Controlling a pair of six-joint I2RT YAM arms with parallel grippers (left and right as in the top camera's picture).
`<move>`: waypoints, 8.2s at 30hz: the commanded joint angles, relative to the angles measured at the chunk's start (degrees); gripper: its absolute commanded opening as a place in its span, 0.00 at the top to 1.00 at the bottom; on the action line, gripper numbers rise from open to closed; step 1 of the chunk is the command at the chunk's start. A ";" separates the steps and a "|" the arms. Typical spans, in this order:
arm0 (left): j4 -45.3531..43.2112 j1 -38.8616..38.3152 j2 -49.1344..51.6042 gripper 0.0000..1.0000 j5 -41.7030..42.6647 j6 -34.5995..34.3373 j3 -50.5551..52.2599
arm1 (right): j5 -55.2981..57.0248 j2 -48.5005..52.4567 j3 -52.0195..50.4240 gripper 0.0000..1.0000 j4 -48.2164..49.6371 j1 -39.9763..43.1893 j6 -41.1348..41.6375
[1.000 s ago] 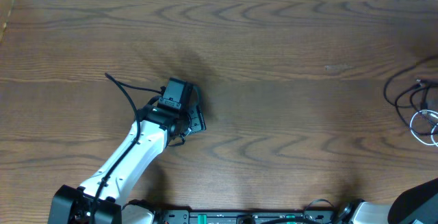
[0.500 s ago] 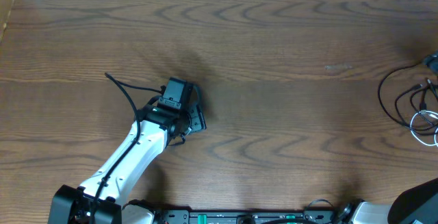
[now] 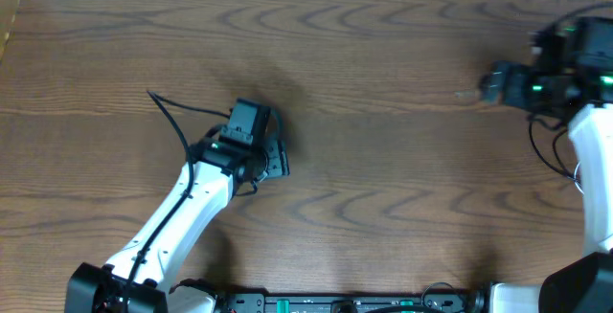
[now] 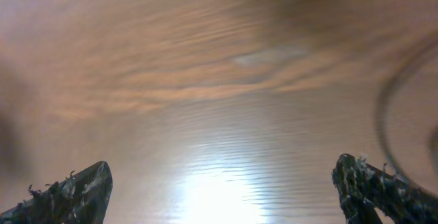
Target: Untangle cables
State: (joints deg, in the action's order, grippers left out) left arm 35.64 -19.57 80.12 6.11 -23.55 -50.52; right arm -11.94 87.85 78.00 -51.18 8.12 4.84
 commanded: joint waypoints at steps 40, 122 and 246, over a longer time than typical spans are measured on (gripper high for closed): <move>25.00 14.38 -32.70 0.17 1.38 6.08 4.00 | 12.96 -8.11 -28.20 0.01 1.09 -24.83 11.87; 21.03 14.36 -52.15 0.01 1.38 6.80 8.17 | 11.43 -83.71 -77.79 0.01 67.25 -15.17 0.15; 17.59 14.43 -57.92 0.01 -3.80 11.41 11.41 | 13.73 -87.58 -77.68 0.01 46.95 -14.64 -0.63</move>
State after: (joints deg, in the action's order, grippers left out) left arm 55.33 -5.39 24.34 3.42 -15.62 -41.28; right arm 2.11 0.69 0.38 -3.97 -6.66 4.95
